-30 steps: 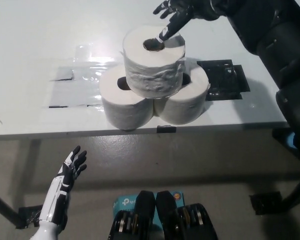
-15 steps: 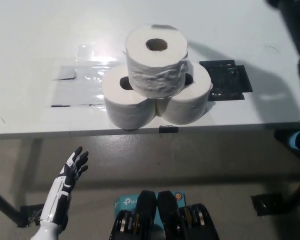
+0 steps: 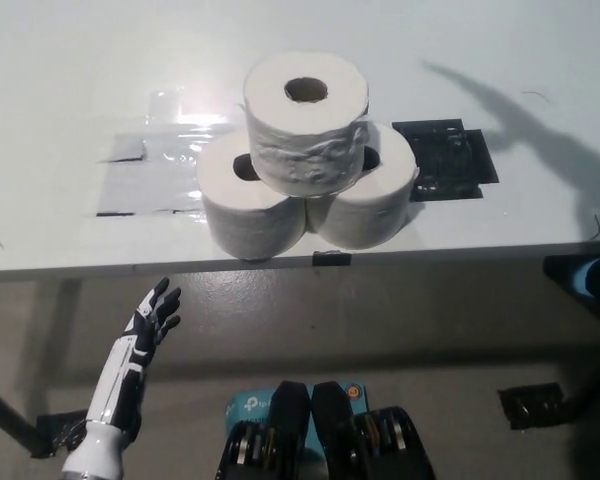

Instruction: A few rolls of toilet paper are kept infront of the robot and the robot uses its right hand to lift one of the rolls and and places it on top of the other rolls to stack it.

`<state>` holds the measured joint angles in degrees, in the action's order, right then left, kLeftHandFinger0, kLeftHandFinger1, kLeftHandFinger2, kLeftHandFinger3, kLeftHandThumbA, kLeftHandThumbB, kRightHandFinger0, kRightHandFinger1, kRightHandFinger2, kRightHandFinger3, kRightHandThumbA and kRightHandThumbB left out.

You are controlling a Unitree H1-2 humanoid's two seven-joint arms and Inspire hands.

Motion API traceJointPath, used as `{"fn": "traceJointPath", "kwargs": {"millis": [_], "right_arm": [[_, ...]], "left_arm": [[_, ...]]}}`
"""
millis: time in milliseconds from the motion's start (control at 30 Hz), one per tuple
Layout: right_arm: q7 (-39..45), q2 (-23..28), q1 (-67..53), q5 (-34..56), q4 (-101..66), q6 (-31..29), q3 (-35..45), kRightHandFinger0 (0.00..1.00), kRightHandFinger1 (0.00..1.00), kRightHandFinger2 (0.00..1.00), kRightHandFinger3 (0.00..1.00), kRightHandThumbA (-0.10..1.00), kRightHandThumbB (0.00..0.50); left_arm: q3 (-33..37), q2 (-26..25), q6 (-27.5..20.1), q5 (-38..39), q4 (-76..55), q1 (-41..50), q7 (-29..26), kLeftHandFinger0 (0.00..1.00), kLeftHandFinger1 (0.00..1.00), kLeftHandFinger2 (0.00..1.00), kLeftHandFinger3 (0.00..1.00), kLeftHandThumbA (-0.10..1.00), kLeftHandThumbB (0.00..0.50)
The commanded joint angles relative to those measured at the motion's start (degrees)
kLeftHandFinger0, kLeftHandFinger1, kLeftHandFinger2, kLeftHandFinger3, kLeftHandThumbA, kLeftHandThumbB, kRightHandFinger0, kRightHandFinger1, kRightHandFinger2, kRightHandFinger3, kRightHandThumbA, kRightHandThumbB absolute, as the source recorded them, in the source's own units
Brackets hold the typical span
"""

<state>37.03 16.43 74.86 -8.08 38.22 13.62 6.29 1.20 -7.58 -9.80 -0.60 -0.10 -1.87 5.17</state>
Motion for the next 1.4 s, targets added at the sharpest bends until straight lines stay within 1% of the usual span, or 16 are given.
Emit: {"fn": "traceJointPath", "kwargs": {"millis": [0,167,267,400,433,567,633,667,733,833,933,967,1033,1067,1233,1367], "right_arm": [[-7.1,11.89,-18.56,16.55,-66.07,3.92,25.8,1.0,1.0,1.0,1.0,1.0,0.294],[-12.83,8.61,-28.9,22.9,-76.35,5.91,33.87,1.0,1.0,1.0,1.0,1.0,0.348],[-16.49,5.18,-37.28,29.71,-80.65,1.77,35.53,1.0,1.0,1.0,1.0,1.0,0.334],[-17.15,0.61,-46.72,36.29,-81.88,-1.41,32.18,1.0,1.0,1.0,1.0,1.0,0.322],[-17.0,-0.17,-48.17,35.13,-81.7,-2.44,31.48,1.0,1.0,1.0,1.0,1.0,0.339],[-15.22,-4.44,-53.57,34.56,-78.89,-8.2,27.74,1.0,1.0,1.0,1.0,1.0,0.34],[-15.68,-6.4,-55.1,34.83,-79.12,-7.86,26.57,1.0,1.0,1.0,1.0,1.0,0.356],[-16.77,-9.0,-56.81,32.17,-79.96,-7.44,25.37,1.0,1.0,1.0,1.0,1.0,0.392],[-16.37,-11.59,-59.42,29.4,-79.69,-7.81,23.29,1.0,1.0,1.0,1.0,1.0,0.402],[-12.56,-15.5,-64.95,25.02,-73.46,-12.36,18.63,1.0,1.0,1.0,1.0,1.0,0.342],[-10.88,-17.81,-68.69,19.87,-67.25,-14.58,14.91,1.0,1.0,1.0,1.0,1.0,0.35],[-10.29,-18.39,-69.64,18.78,-64.52,-15.98,13.81,1.0,1.0,1.0,1.0,1.0,0.334],[-11.45,-19.7,-70.45,14.26,-58.52,-17.22,11.96,1.0,1.0,1.0,1.0,1.0,0.337],[-11.77,-19.92,-69.83,12.78,-55.09,-17.8,10.97,1.0,1.0,1.0,1.0,1.0,0.308],[-13.36,-20.65,-67.93,9.34,-45.15,-21.51,7.51,1.0,1.0,1.0,1.0,1.0,0.239],[-14.37,-21.16,-66.86,8.42,-40.41,-25.12,4.86,1.0,1.0,1.0,1.0,1.0,0.133]], "left_arm": [[-2.47,0.08,-1.32,2.4,2.57,-9.74,-1.2,1.0,1.0,1.0,1.0,1.0,0.108],[-2.82,0.06,-1.01,3.15,3.83,-11.73,-1.04,1.0,1.0,1.0,1.0,1.0,0.136],[-2.96,0.08,-1.23,3.4,4.55,-12.15,-0.98,1.0,1.0,1.0,1.0,1.0,0.152],[-3.05,-0.07,-1.58,3.15,5.65,-13.25,-0.96,1.0,1.0,1.0,1.0,1.0,0.149],[-3.07,-0.1,-1.6,3.3,5.87,-13.4,-0.82,1.0,1.0,1.0,1.0,1.0,0.151],[-3.18,-0.68,-2.06,3.09,7.09,-14.79,-0.5,1.0,1.0,1.0,1.0,1.0,0.166],[-3.28,-0.75,-2.15,2.93,7.17,-14.93,-0.55,1.0,1.0,1.0,1.0,1.0,0.17],[-3.18,-0.86,-2.26,3.02,7.39,-15.15,-0.24,1.0,1.0,1.0,1.0,1.0,0.17],[-2.99,-0.85,-2.38,2.73,7.43,-14.8,-0.08,1.0,1.0,1.0,1.0,1.0,0.171],[-2.65,-0.62,-2.07,2.94,6.23,-12.01,0.4,1.0,1.0,1.0,1.0,1.0,0.172],[-2.25,-0.74,-2.11,2.92,5.15,-9.46,0.97,1.0,1.0,1.0,1.0,1.0,0.143],[-2.06,-0.71,-2.23,2.55,5.05,-8.66,0.95,1.0,1.0,1.0,1.0,1.0,0.142],[-1.92,-0.72,-2.77,1.87,5.06,-7.21,0.74,1.0,1.0,1.0,1.0,1.0,0.155],[-1.95,-0.61,-2.82,1.69,5.04,-6.76,0.52,1.0,1.0,1.0,1.0,1.0,0.155],[-1.61,-0.76,-2.59,1.36,3.81,-3.96,0.76,1.0,1.0,1.0,1.0,1.0,0.155],[-1.5,-1.18,-3.41,1.41,3.66,-2.42,1.14,1.0,1.0,1.0,1.0,1.0,0.122]]}}
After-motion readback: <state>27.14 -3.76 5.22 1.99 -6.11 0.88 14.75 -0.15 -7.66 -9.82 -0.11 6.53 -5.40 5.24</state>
